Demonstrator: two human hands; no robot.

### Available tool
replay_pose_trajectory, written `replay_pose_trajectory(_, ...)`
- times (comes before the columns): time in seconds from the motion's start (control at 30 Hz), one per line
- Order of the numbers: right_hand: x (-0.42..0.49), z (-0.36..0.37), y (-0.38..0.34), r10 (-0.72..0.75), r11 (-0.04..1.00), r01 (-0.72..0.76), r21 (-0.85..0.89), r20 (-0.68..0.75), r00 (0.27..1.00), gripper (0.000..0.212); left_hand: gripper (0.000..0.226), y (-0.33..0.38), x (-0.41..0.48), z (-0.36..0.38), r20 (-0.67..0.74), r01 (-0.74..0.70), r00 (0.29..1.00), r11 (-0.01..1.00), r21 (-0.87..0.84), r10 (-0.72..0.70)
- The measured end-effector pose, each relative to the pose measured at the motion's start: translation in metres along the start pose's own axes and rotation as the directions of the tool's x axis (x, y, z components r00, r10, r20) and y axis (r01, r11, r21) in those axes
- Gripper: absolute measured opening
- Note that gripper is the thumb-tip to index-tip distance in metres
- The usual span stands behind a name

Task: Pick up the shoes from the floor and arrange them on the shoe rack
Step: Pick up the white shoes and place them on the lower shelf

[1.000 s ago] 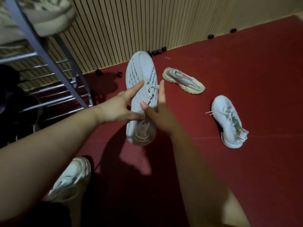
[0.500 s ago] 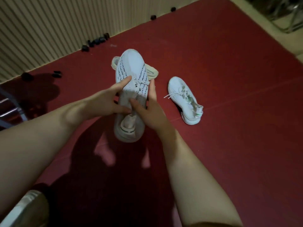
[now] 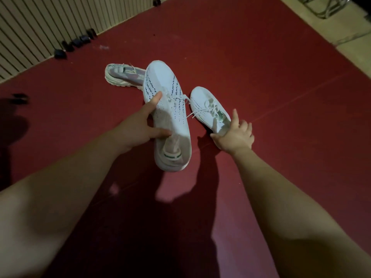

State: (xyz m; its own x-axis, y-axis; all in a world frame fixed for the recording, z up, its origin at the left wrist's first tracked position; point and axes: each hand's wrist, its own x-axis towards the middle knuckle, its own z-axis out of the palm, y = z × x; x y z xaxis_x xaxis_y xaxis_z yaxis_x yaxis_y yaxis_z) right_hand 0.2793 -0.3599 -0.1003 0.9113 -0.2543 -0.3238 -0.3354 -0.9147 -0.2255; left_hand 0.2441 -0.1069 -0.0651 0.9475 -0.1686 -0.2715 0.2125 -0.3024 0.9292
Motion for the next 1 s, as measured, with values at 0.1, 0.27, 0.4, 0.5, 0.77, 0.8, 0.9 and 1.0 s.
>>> replay_pose_trajectory(0.1, 0.021, 0.008, -0.008, -0.027, 0.983, 0.034, -0.183, 0.042, 0.999, 0.113, 0.104, -0.009, 0.004, -0.006, -0.015, 0.015, 1.000, 1.000, 0.003, -0.015)
replay_pose_trajectory(0.27, 0.042, 0.021, -0.023, -0.045, 0.942, 0.077, -0.326, 0.102, 0.994, 0.118, 0.102, -0.020, 0.004, -0.015, -0.054, 0.021, 0.998, 0.997, 0.068, -0.017)
replay_pose_trajectory(0.4, 0.048, 0.034, -0.021, 0.003, 0.901, 0.052, -0.430, 0.126, 0.992, 0.122, 0.102, -0.025, 0.003, -0.021, -0.054, 0.023, 0.998, 0.999, 0.044, -0.020)
replay_pose_trajectory(0.5, 0.046, 0.047, -0.013, -0.018, 0.864, 0.048, -0.502, 0.065, 0.998, 0.107, 0.102, -0.027, 0.002, -0.023, -0.053, 0.032, 0.998, 0.999, 0.023, -0.031)
replay_pose_trajectory(0.77, -0.006, 0.067, 0.008, 0.004, 0.960, -0.003, -0.280, 0.003, 1.000, 0.091, 0.102, -0.024, -0.008, -0.013, -0.025, 0.040, 0.999, 0.999, 0.033, -0.039)
replay_pose_trajectory(0.8, -0.016, 0.069, 0.013, -0.007, 0.962, 0.011, -0.272, 0.017, 1.000, 0.092, 0.102, -0.023, -0.010, -0.010, -0.019, 0.043, 0.999, 0.998, 0.044, -0.042)
replay_pose_trajectory(0.9, -0.048, 0.074, 0.026, -0.064, 0.956, 0.081, -0.281, 0.067, 0.996, 0.099, 0.101, -0.021, -0.016, -0.004, -0.002, 0.047, 0.999, 0.995, 0.092, -0.047)
replay_pose_trajectory(1.0, -0.067, 0.072, 0.040, -0.136, 0.964, 0.159, -0.213, 0.115, 0.984, 0.106, 0.102, -0.021, -0.022, 0.002, 0.014, 0.054, 0.998, 0.994, 0.098, -0.056)
